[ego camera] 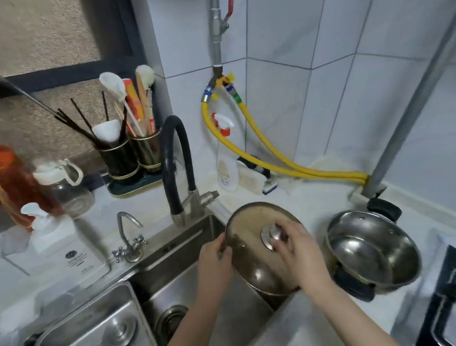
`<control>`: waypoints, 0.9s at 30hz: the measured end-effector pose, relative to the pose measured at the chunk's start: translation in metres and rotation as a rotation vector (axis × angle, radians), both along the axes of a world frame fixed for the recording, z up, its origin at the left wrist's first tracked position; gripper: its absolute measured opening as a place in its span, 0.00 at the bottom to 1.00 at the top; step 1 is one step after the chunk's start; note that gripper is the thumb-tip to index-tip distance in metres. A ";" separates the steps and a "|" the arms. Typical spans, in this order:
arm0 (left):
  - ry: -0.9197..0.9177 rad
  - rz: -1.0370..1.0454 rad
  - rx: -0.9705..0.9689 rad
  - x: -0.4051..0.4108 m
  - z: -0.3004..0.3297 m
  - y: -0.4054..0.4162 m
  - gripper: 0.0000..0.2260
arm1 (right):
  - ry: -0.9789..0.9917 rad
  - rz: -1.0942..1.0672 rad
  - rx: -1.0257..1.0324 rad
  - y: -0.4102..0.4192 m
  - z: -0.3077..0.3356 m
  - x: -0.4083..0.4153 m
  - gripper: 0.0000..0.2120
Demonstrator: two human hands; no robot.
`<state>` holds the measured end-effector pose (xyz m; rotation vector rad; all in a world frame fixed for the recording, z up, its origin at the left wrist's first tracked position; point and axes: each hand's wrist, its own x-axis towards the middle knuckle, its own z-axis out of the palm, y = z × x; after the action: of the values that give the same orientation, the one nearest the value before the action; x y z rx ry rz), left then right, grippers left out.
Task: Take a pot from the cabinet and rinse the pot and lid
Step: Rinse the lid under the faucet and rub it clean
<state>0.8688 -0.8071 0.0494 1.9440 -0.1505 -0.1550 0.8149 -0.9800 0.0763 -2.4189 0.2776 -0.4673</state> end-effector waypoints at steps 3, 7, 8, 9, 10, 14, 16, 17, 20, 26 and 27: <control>-0.050 -0.096 0.059 0.000 0.007 -0.053 0.14 | -0.031 -0.069 -0.022 -0.048 0.010 -0.012 0.16; -0.060 -0.239 0.067 -0.003 0.007 -0.118 0.14 | -0.020 -0.157 -0.049 -0.107 0.015 -0.028 0.14; -0.041 -0.264 0.075 -0.004 0.007 -0.133 0.14 | -0.004 -0.171 -0.053 -0.120 0.014 -0.031 0.14; -0.022 -0.289 0.077 -0.006 0.006 -0.147 0.15 | 0.010 -0.178 -0.058 -0.132 0.013 -0.034 0.15; -0.003 -0.313 0.071 -0.008 0.005 -0.159 0.15 | 0.021 -0.184 -0.063 -0.144 0.011 -0.038 0.15; 0.116 -0.362 0.063 -0.017 -0.001 -0.201 0.16 | 0.073 -0.237 -0.086 -0.181 0.003 -0.048 0.18; 0.136 -0.376 0.087 -0.021 -0.005 -0.215 0.15 | 0.112 -0.253 -0.088 -0.192 -0.002 -0.051 0.19; 0.137 -0.380 0.095 -0.023 -0.007 -0.220 0.15 | 0.124 -0.255 -0.086 -0.197 -0.005 -0.053 0.18; 0.119 -0.397 0.127 -0.027 -0.012 -0.231 0.15 | 0.147 -0.251 -0.088 -0.208 -0.014 -0.057 0.18; 0.092 -0.414 0.280 -0.026 -0.024 -0.245 0.18 | 0.185 -0.239 -0.054 -0.219 -0.027 -0.058 0.19; 0.095 -0.414 0.307 -0.027 -0.025 -0.247 0.19 | 0.189 -0.229 -0.044 -0.219 -0.029 -0.056 0.19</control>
<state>0.8417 -1.0542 0.0247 2.1835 -0.4901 -0.5711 0.7588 -1.1991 0.0477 -2.4889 0.6376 -0.3476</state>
